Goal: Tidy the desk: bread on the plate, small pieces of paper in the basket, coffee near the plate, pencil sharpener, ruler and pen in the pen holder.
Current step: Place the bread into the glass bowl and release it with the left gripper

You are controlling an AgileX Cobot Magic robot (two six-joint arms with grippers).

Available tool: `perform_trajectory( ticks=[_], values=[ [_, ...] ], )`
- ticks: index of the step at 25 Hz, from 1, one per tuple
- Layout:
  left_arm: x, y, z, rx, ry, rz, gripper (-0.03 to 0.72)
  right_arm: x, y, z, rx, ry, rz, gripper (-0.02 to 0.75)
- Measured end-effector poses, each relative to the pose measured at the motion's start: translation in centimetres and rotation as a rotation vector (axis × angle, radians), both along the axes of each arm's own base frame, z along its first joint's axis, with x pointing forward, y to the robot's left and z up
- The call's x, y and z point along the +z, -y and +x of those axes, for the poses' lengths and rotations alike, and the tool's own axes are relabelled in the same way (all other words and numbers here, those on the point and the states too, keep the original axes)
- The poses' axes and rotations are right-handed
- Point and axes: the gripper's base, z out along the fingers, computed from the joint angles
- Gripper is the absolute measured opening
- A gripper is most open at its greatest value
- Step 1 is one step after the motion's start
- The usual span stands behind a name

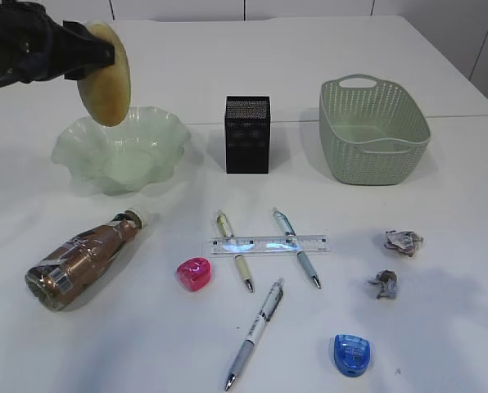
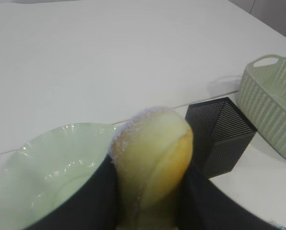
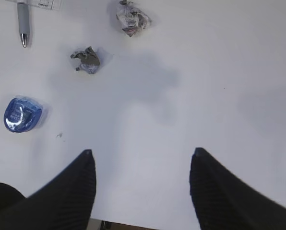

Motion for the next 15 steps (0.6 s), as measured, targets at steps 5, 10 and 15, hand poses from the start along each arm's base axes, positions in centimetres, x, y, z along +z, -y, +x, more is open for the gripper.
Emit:
perform_trajectory(
  ticks=[5,10,15],
  values=[
    [-1.4,-0.2,2.3,0.031,-0.025,0.012,0.217,0.0,0.0,0.0,0.000,0.004,0.000,0.485],
    [-2.7,-0.5,4.5,0.053,-0.043,0.018,0.217,0.1,0.0,0.1,0.000,0.015,0.001,0.485],
    [-4.2,-0.4,6.3,0.071,-0.063,0.028,0.217,0.1,0.0,0.2,0.000,0.019,0.002,0.485]
  ],
)
